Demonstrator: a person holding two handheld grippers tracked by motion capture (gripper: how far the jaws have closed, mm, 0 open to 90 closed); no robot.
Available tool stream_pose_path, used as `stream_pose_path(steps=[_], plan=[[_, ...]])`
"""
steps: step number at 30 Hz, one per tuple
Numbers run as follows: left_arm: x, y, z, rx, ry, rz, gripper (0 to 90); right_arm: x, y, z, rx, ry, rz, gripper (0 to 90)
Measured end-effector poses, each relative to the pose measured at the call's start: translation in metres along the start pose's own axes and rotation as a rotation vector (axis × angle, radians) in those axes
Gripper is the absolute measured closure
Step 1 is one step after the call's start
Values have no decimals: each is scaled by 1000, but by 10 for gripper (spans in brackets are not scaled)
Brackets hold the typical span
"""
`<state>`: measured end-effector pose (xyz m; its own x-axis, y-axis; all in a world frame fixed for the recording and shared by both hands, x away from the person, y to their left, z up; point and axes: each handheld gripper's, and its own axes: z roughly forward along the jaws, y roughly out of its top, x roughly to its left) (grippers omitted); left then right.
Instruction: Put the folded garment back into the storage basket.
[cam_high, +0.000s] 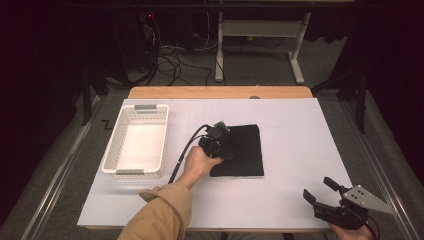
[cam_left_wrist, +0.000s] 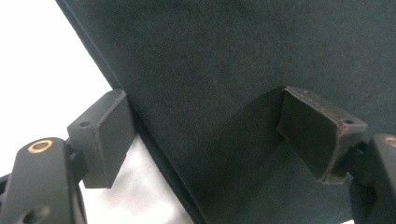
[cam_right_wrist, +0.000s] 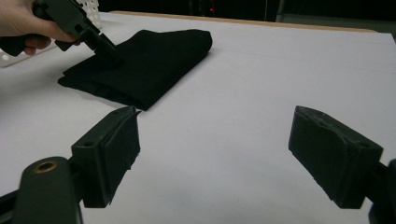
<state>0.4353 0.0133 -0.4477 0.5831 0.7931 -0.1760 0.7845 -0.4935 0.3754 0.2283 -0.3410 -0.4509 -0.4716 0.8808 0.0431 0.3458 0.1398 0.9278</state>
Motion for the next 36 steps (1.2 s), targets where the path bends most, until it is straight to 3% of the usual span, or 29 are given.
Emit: stream_pose_path(steps=[12, 15, 17, 23, 32, 36], plan=[[-3, -1, -2, -23, -21, 13, 402, 0, 0, 1, 5, 1, -4, 171], [-2, 0, -2, -24, -39, 9, 440, 0, 0, 1, 6, 2, -4, 171], [-1, 0, -3, -27, -74, 12, 545, 0, 0, 1, 6, 2, -4, 171], [0, 0, -4, -31, -99, 12, 659, 0, 0, 1, 8, 1, -4, 171], [1, -1, -10, -55, -112, 26, 701, 0, 0, 1, 10, 3, 1, 171], [3, -1, -17, -81, -142, 20, 704, -1, 0, 1, 10, 3, 3, 172]])
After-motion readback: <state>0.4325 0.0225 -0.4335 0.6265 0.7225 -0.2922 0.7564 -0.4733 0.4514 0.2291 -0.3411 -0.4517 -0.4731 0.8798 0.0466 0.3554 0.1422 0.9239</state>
